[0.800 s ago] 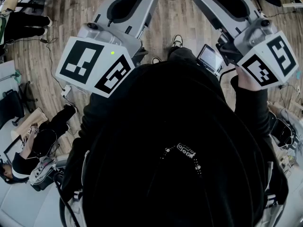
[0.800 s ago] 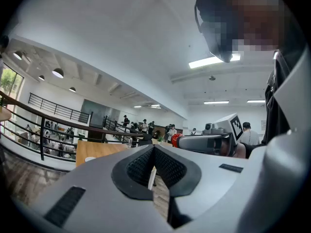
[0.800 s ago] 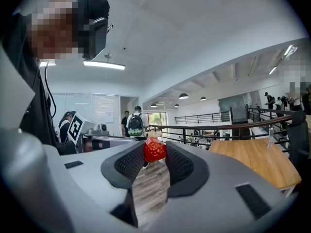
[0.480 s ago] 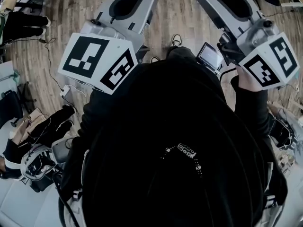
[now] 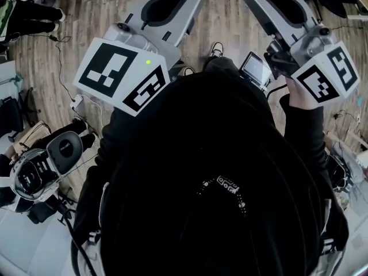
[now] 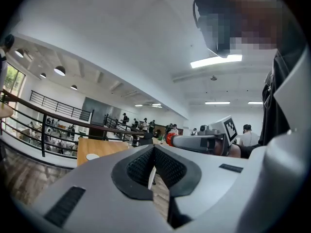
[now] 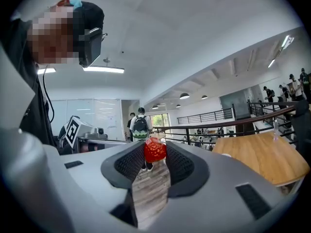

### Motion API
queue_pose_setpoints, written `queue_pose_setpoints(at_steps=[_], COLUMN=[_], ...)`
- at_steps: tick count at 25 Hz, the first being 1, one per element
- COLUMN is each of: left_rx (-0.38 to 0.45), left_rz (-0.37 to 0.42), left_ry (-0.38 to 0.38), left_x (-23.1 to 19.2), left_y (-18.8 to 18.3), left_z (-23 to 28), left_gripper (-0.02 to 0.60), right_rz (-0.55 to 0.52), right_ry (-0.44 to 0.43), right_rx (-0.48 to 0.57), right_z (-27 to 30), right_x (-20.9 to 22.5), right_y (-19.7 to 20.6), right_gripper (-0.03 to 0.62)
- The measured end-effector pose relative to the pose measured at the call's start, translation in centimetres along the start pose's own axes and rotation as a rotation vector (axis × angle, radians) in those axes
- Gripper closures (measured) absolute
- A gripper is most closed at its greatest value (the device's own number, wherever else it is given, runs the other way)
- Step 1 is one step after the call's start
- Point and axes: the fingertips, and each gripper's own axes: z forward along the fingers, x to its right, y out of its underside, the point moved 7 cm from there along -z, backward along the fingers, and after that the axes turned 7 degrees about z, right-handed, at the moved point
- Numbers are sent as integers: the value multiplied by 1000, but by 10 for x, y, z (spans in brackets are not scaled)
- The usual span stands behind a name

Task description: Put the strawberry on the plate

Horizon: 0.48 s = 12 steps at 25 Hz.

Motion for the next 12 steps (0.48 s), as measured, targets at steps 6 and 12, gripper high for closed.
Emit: queue_pose_setpoints(at_steps=[6, 12], left_rx=[35, 15], left_rz=[-25, -32], left_ry=[-46, -51], left_x=[24, 31], left_y=[14, 19], left_z=[-32, -5], left_gripper=[578, 577], right_rz=[-8, 32], right_ry=[-40, -63], right_rx=[-9, -11], right_z=[-9, -19], right_x=[-22, 5], right_y=[11, 15], right_gripper=[450, 450])
